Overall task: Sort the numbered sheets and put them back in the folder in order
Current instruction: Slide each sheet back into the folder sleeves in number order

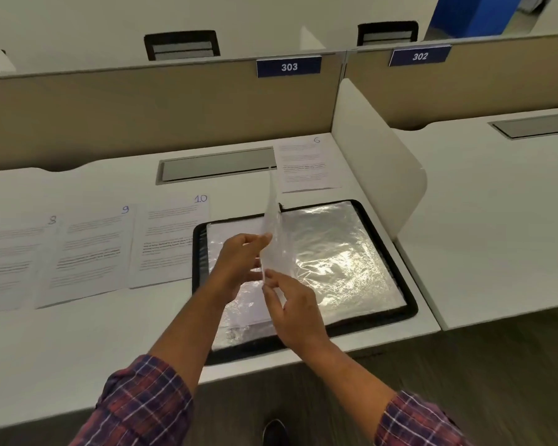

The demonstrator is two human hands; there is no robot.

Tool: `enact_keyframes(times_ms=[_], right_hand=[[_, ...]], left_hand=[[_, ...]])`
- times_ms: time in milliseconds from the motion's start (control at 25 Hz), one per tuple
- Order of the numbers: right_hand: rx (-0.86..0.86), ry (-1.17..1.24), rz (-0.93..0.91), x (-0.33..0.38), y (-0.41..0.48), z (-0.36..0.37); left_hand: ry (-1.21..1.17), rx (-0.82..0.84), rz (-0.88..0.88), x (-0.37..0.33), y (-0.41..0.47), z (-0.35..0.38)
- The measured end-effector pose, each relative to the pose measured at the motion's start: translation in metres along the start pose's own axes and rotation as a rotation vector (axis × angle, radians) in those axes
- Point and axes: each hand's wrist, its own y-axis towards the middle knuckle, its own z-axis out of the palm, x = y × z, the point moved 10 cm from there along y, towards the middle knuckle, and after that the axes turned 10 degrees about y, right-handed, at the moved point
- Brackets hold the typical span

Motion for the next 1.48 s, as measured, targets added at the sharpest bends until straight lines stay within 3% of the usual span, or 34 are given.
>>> enact_keyframes(times_ms=[320,480,680,800,1000,1480], right_hand=[[0.388,-0.057,0.091,-0.013,-0.014,0.082],[0.336,-0.093,0.101,-0.031,-0.004,0.072],[0.294,-0.480,0.066,-0.075,0.016,0.052],[0.322,-0.658,0.061,-0.096,0.031,0.046],[0.354,-0.754,0.085,-0.118,0.065,0.041],[0.227,-0.816,0.255,-0.186,0.221,-0.043]], left_hand=[[0.205,-0.348,-0.054,0.081,0.010,-0.092],[0.488,-0.449,-0.025,0.097,0.011,-0.106],[0.636,-0.505,0.065,0.104,0.007,-0.100],[0.919,-0.558,0.173,0.097,0.003,-0.090],[1.232,-0.464,0.281,0.079,0.026,-0.064],[1.430,-0.327,0.441,-0.024,0.199,0.008]])
